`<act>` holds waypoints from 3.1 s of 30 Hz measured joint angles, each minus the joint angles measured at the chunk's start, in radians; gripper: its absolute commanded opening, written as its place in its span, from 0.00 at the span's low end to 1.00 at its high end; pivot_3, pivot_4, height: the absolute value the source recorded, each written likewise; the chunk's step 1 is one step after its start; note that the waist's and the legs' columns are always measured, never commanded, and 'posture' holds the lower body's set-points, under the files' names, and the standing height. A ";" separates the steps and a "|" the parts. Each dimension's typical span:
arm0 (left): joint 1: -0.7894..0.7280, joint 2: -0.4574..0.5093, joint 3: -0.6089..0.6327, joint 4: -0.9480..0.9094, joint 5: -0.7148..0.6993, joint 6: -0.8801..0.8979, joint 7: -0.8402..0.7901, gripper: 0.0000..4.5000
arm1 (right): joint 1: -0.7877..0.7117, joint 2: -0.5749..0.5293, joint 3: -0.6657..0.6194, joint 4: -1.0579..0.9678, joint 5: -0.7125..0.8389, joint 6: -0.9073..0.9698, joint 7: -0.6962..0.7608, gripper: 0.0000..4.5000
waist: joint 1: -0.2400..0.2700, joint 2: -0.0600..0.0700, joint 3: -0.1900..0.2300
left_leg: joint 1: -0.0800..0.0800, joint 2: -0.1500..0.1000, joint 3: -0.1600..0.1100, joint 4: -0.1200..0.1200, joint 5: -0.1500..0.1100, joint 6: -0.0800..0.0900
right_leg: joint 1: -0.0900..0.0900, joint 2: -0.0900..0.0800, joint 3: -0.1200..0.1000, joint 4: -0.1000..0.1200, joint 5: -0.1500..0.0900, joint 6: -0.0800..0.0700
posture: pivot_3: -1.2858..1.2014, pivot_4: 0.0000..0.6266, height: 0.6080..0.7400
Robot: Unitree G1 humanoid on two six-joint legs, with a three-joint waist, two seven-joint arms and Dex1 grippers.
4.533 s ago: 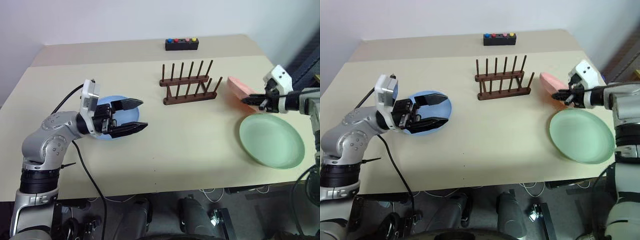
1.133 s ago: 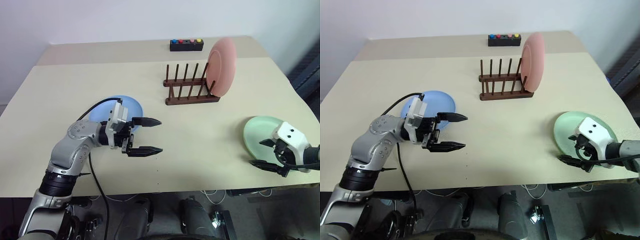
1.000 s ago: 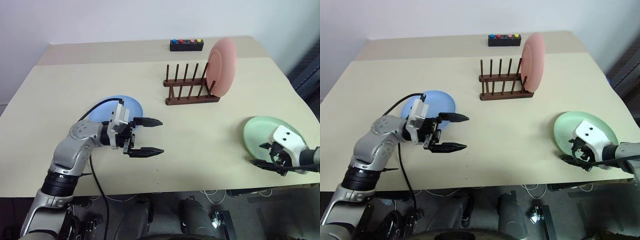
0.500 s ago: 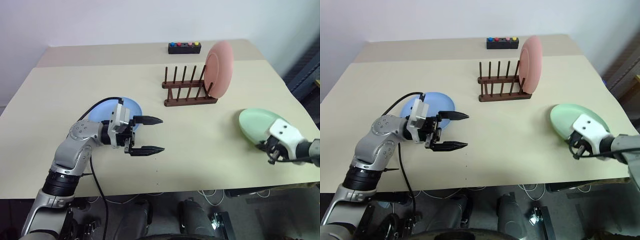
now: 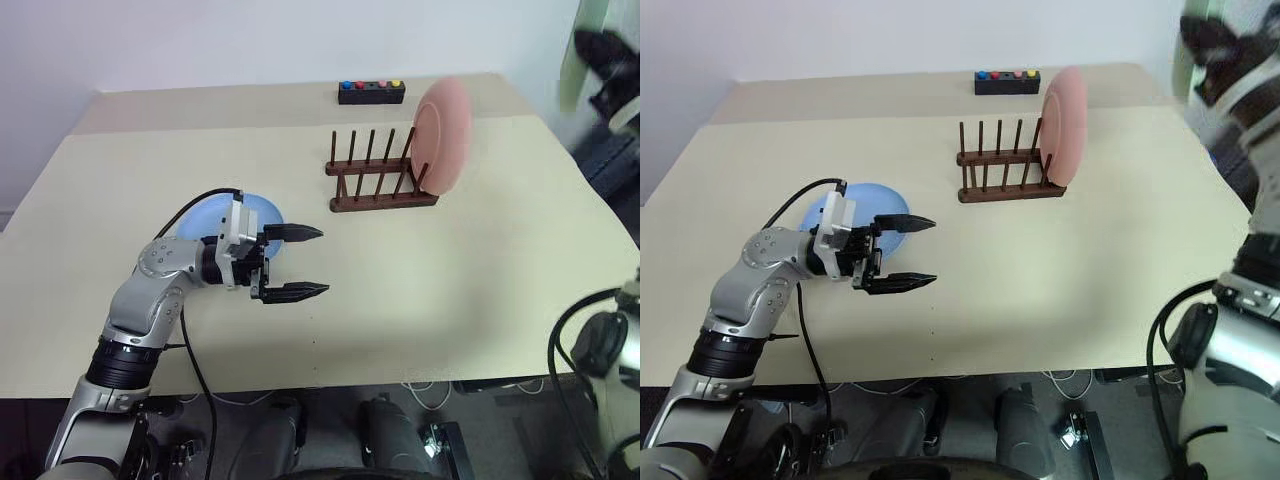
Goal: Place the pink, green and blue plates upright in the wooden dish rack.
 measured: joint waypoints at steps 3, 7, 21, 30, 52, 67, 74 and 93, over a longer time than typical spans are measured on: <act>0.008 0.002 0.016 -0.007 -0.002 0.002 0.019 1.00 | -0.092 0.042 -0.033 0.022 0.159 0.080 0.042 0.01 | -0.002 0.000 0.000 | 0.000 0.000 0.000 0.001 0.000 0.000 | 0.000 0.000 0.000 0.000 0.000 0.000 | 0.52 0.24 1.00; 0.038 0.008 0.023 -0.042 -0.006 0.008 0.039 1.00 | -0.110 0.103 -0.020 0.058 0.290 0.205 0.096 0.01 | -0.007 0.000 0.000 | 0.000 0.000 0.000 0.000 0.000 0.001 | 0.000 0.000 0.001 0.001 0.000 0.000 | 0.52 0.24 1.00; 0.116 0.051 0.072 -0.152 -0.032 0.054 0.108 1.00 | -0.028 0.237 0.125 0.220 0.248 0.193 0.173 0.01 | -0.007 0.001 0.000 | -0.007 0.000 0.001 0.001 0.000 0.000 | -0.008 0.000 0.001 0.003 0.000 0.000 | 0.52 0.24 1.00; 0.133 0.060 0.074 -0.169 -0.035 0.066 0.123 1.00 | 0.023 0.243 0.171 0.236 0.175 0.129 0.197 0.01 | -0.025 0.001 0.000 | -0.013 0.000 0.001 0.002 0.003 -0.004 | -0.015 0.000 0.001 0.005 0.000 0.000 | 0.52 0.24 1.00; 0.133 0.060 0.074 -0.171 -0.043 0.069 0.137 1.00 | 0.069 0.295 0.263 0.298 -0.006 -0.043 0.198 0.99 | -0.025 0.001 0.000 | -0.013 0.000 0.001 0.002 0.003 -0.005 | -0.016 0.000 0.001 0.005 0.000 0.000 | 0.52 0.24 1.00; 0.132 0.059 0.072 -0.174 -0.051 0.080 0.141 1.00 | 0.063 0.216 0.313 0.180 -0.061 -0.072 0.248 0.99 | -0.024 0.001 0.000 | -0.013 0.000 0.001 0.002 0.003 -0.005 | -0.016 0.000 0.001 0.005 0.000 0.000 | 0.52 0.24 1.00; 0.100 0.048 0.070 -0.123 -0.065 0.172 0.188 1.00 | 0.062 0.182 0.290 0.182 -0.080 -0.124 0.227 0.99 | -0.025 0.001 0.000 | -0.013 0.000 0.001 0.002 0.003 -0.005 | -0.016 0.000 0.001 0.005 0.000 0.000 | 0.52 0.24 1.00; -0.071 0.206 0.263 0.158 0.035 0.334 0.491 1.00 | 0.323 0.094 0.370 -0.278 0.053 -0.129 0.563 0.99 | -0.031 0.001 0.000 | -0.013 0.000 0.000 0.002 0.001 -0.002 | -0.016 0.001 0.001 0.006 0.000 0.000 | 0.52 0.24 1.00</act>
